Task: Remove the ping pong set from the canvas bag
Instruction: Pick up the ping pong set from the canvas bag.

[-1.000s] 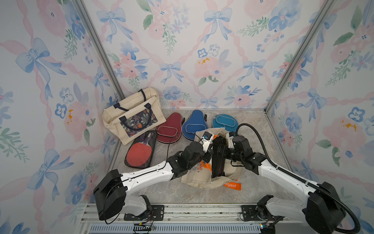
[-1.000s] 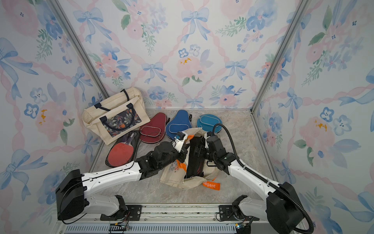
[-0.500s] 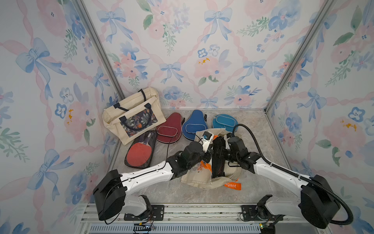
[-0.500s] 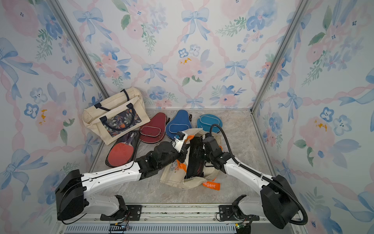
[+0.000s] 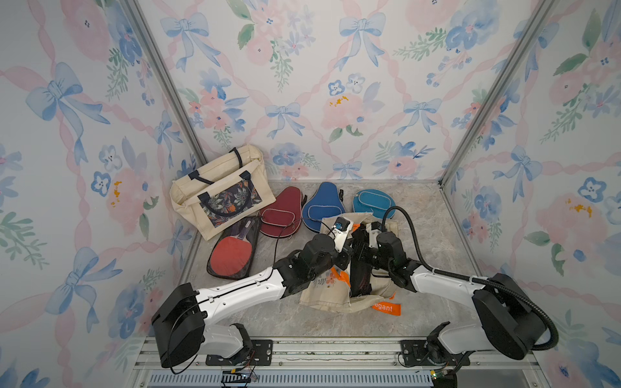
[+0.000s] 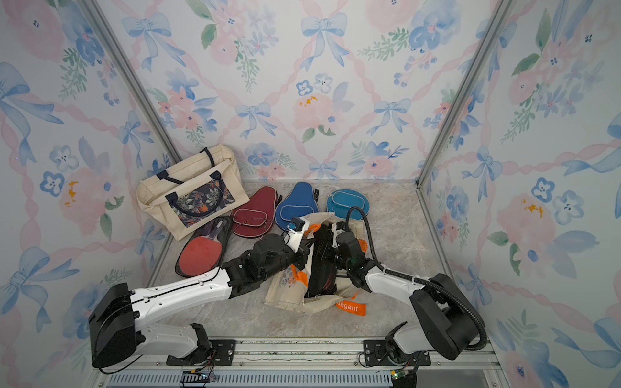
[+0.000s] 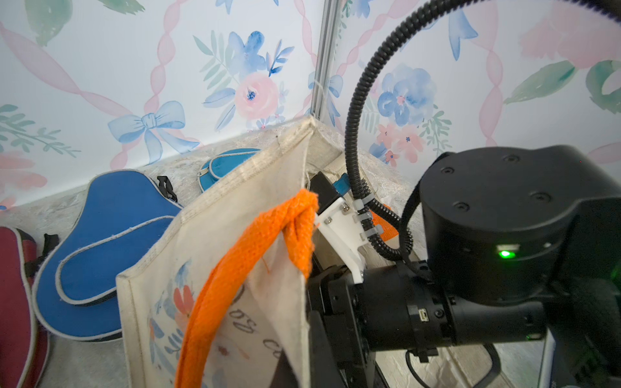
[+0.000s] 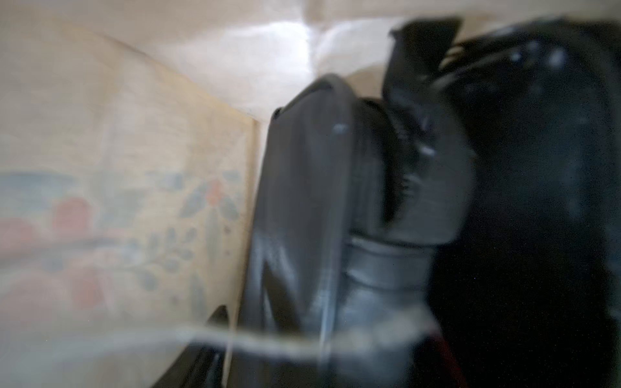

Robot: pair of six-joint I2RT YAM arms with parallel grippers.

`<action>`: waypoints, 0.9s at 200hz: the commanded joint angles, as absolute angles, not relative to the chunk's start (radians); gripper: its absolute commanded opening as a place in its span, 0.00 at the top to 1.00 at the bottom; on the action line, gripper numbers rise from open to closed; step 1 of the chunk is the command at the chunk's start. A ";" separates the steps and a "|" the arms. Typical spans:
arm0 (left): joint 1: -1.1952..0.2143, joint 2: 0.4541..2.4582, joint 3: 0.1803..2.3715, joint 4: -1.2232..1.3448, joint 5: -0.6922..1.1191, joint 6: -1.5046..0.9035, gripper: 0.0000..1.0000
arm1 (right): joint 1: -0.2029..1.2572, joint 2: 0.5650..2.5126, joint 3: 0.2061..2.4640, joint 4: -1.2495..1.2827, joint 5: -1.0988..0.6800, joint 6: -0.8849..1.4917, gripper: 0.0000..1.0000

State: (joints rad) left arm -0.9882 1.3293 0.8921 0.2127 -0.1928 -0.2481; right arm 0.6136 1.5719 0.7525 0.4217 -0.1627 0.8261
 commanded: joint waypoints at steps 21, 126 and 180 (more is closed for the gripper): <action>-0.989 1.335 0.911 0.247 -0.154 -0.258 1.00 | 0.666 1.540 0.772 0.519 -0.165 0.773 0.66; -0.985 1.289 0.892 0.249 -0.265 -0.244 1.00 | 0.762 1.285 0.786 0.230 0.130 0.554 0.91; -0.971 1.291 0.890 0.252 -0.269 -0.264 1.00 | 0.763 1.103 0.770 0.080 0.241 0.475 0.91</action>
